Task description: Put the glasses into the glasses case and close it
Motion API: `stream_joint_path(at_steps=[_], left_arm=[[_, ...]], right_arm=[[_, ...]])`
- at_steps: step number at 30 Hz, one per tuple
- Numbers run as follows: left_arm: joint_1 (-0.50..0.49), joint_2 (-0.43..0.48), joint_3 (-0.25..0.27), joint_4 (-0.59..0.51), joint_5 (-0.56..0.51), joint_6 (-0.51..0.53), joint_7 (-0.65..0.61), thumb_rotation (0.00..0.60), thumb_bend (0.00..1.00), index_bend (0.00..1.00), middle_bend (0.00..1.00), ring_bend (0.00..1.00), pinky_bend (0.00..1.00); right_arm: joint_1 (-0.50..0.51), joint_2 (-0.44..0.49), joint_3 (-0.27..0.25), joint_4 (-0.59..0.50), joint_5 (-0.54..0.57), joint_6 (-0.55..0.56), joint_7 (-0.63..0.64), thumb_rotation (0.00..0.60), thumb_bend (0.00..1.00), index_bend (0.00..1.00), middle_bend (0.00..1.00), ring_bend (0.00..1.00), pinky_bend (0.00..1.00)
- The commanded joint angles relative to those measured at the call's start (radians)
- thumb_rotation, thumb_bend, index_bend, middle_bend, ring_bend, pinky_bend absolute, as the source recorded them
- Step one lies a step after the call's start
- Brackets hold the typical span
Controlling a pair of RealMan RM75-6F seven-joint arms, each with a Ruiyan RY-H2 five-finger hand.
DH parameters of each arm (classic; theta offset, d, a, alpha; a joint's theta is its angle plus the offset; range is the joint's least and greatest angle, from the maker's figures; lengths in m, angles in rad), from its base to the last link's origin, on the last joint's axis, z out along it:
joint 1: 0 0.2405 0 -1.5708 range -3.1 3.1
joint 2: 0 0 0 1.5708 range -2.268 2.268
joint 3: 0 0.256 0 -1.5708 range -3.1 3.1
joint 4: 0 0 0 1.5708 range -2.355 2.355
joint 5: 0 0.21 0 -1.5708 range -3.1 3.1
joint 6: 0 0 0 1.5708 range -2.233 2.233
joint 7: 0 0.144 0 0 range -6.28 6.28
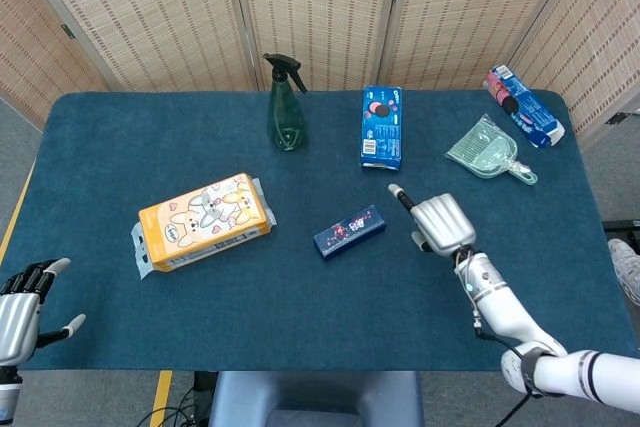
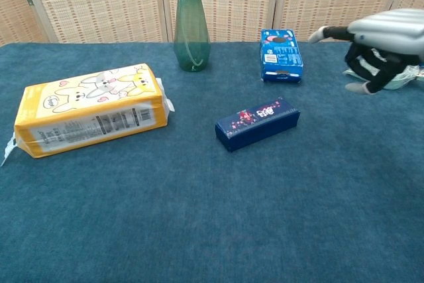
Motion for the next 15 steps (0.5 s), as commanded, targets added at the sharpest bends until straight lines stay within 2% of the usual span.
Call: stream_joint_path(at_steps=[1, 6, 12, 15], left_arm=[[-0.006, -0.002, -0.003, -0.002, -0.005, -0.009, 0.007, 0.6, 0.19, 0.21, 0.24, 0.2, 0.28], [-0.014, -0.013, -0.014, -0.008, -0.019, -0.011, 0.029, 0.6, 0.19, 0.21, 0.24, 0.2, 0.28], [-0.018, -0.027, -0.019, -0.024, -0.021, -0.001, 0.063, 0.6, 0.19, 0.21, 0.24, 0.2, 0.28], [-0.017, -0.031, -0.018, -0.036, -0.014, 0.008, 0.077, 0.6, 0.19, 0.21, 0.24, 0.2, 0.28]], right_arm=[[-0.132, 0.083, -0.06, -0.068, -0.122, 0.172, 0.062, 0.6, 0.35, 0.12, 0.55, 0.6, 0.73], [-0.27, 0.121, -0.117, -0.043, -0.238, 0.347, 0.137, 0.6, 0.35, 0.13, 0.45, 0.46, 0.62], [-0.389, 0.148, -0.164, -0.03, -0.297, 0.447, 0.211, 0.6, 0.35, 0.15, 0.45, 0.45, 0.6], [-0.428, 0.147, -0.17, -0.015, -0.326, 0.482, 0.247, 0.6, 0.35, 0.15, 0.45, 0.45, 0.59]])
